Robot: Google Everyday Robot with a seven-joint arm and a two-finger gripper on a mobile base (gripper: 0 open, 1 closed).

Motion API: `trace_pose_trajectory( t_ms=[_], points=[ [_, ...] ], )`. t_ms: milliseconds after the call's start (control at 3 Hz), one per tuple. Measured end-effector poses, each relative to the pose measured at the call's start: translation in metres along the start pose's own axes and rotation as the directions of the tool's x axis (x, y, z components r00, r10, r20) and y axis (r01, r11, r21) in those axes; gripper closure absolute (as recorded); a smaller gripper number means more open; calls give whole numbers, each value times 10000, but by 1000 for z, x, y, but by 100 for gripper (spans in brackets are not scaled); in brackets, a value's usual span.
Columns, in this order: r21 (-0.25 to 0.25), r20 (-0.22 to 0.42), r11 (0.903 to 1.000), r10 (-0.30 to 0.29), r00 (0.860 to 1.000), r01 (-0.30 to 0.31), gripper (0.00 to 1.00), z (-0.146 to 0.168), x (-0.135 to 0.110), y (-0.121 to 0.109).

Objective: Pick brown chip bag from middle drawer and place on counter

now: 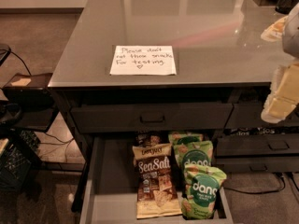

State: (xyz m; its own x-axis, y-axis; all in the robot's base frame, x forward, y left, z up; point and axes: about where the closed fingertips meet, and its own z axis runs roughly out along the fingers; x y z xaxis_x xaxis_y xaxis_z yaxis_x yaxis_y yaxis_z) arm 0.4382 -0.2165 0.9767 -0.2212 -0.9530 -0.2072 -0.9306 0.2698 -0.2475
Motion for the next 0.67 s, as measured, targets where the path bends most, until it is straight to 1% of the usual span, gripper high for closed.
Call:
trace_pose_trajectory(
  t_ms=[333,667],
  points=[
    [-1,4,10000,1,10000,-1,0,0,0,0],
    [-216,547,9997,78,9985,-67,0,17,-1,8]
  ],
)
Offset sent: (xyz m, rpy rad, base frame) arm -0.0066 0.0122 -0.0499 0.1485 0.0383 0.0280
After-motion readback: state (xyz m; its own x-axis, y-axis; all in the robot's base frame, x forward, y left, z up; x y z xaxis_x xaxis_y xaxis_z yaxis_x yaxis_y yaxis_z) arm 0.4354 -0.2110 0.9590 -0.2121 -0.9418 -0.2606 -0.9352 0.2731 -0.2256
